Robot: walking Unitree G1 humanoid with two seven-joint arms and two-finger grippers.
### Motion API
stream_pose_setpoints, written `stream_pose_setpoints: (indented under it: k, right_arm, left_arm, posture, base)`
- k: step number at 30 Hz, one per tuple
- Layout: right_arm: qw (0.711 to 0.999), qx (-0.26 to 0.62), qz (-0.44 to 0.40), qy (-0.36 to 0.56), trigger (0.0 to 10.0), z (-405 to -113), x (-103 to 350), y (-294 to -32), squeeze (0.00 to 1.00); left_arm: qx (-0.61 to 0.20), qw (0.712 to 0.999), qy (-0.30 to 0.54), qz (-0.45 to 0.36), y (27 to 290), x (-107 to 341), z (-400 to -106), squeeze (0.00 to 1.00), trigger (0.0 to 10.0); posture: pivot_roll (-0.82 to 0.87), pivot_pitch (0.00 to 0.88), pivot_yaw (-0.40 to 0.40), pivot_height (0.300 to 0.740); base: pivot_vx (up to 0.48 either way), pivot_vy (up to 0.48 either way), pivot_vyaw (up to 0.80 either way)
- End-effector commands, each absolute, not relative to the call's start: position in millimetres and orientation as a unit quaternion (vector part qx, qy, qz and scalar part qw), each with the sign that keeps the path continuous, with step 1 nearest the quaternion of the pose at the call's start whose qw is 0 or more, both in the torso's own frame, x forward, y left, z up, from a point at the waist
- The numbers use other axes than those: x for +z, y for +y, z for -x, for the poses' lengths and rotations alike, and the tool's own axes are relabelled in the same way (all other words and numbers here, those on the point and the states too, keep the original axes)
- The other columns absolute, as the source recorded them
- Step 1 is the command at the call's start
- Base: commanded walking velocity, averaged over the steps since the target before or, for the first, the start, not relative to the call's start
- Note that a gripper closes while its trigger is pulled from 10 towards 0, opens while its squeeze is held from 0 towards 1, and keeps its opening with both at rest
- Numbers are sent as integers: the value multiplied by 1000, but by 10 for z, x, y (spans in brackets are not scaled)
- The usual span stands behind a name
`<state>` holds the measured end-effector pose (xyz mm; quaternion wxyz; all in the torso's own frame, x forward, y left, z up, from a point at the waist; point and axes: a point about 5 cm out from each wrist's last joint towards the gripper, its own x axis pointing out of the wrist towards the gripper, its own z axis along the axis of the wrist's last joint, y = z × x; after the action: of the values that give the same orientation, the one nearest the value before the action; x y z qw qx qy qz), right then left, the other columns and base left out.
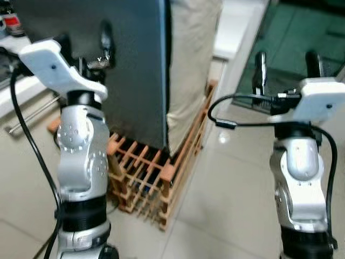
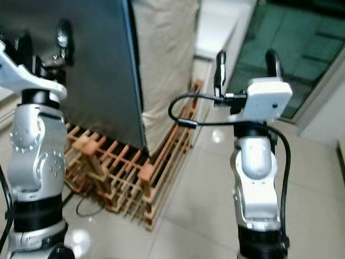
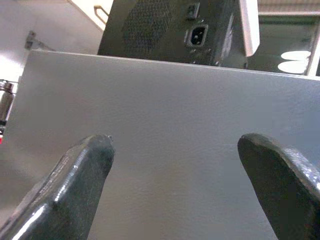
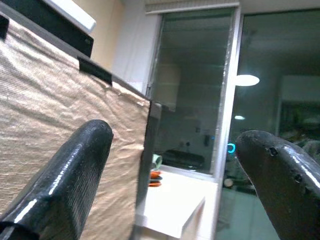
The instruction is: Restocking fridge
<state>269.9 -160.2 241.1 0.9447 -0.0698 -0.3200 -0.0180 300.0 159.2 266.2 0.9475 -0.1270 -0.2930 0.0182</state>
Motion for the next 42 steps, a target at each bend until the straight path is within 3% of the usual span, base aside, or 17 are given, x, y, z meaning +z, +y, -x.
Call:
stream_pose_setpoints:
  k: [1,9,17,25,37,42]
  right_arm:
    - [946,-25,77,-314,10000,-2698,2398,-1651,0]
    - [951,-3,76,-299,10000,-2706,2340,-1601,0]
    - [960,-8,68,-273,10000,-2698,2237,-1659,0]
    - [970,-2,67,-235,10000,-2715,2040,-1659,0]
    - [971,15,71,-226,10000,-2739,1981,-1622,0]
    - [968,0,71,-241,10000,-2704,2016,-1661,0]
  left_arm:
    - [16,950,-285,124,1527,2647,-3008,0,10000]
    - [32,955,-267,126,1555,2588,-3042,0,10000]
    - [-32,976,-190,99,1454,2364,-3117,0,10000]
    - [56,985,-116,113,1716,2059,-3093,0,10000]
    - [82,986,-124,74,1867,2049,-3046,0,10000]
    - [65,974,-205,65,2055,2167,-2861,0,10000]
  posture:
    - [-103,0,-11,740]
    - [-107,0,-14,740]
    - [-109,0,-11,740]
    - [-99,0,1,740]
    - [-88,0,-6,740]
    - [-87,0,-8,740]
  base:
    - [0,0,-575]
    - [0,0,-146]
    - [0,0,-371]
    - [0,0,-635]
    - [0,0,0]
    - [0,0,0]
